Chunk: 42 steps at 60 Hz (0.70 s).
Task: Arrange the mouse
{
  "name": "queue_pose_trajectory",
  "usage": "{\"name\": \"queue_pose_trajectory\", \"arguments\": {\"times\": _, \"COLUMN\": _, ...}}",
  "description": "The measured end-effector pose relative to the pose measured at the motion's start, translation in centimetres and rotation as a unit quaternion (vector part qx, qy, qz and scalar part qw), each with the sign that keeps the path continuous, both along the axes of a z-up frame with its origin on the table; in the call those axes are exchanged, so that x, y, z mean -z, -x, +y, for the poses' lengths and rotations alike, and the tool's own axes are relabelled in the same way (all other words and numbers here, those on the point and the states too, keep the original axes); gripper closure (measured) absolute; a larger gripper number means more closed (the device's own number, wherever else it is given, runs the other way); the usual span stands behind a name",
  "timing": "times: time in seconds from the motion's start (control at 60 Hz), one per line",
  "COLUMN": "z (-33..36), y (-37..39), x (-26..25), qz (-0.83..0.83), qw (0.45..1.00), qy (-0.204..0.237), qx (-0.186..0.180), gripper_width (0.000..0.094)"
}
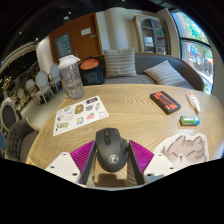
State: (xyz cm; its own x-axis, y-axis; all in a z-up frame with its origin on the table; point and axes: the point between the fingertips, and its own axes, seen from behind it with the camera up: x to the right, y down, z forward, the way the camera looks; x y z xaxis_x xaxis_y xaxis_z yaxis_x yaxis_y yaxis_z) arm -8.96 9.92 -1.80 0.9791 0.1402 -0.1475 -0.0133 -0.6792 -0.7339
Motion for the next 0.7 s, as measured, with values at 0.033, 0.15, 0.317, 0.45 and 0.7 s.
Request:
{"name": "queue_pose_trajectory", "arguments": {"times": 0.033, "z": 0.6, "y": 0.0, "x": -0.2, "qz": -0.009, "qw": 1.000, "qy": -0.011, "qx": -0.001, "gripper_width": 0.0296}}
{"name": "queue_pose_trajectory", "arguments": {"times": 0.15, "z": 0.9, "y": -0.2, "x": 0.3, "qz": -0.070, "qw": 0.997, "qy": -0.009, "qx": -0.020, "gripper_width": 0.0290}}
{"name": "queue_pose_trajectory", "arguments": {"times": 0.317, "z": 1.7, "y": 0.6, "x": 0.5, "qz": -0.085, "qw": 0.996, "qy": -0.025, "qx": -0.029, "gripper_width": 0.0371}}
{"name": "queue_pose_trajectory", "arguments": {"times": 0.45, "z": 1.9, "y": 0.8, "x": 0.3, "qz": -0.090, "qw": 0.995, "qy": -0.033, "qx": -0.033, "gripper_width": 0.0466}}
{"name": "queue_pose_trajectory", "arguments": {"times": 0.7, "z": 1.4, "y": -0.1, "x": -2.3, "qz": -0.059, "qw": 0.996, "qy": -0.069, "qx": -0.024, "gripper_width": 0.0507}}
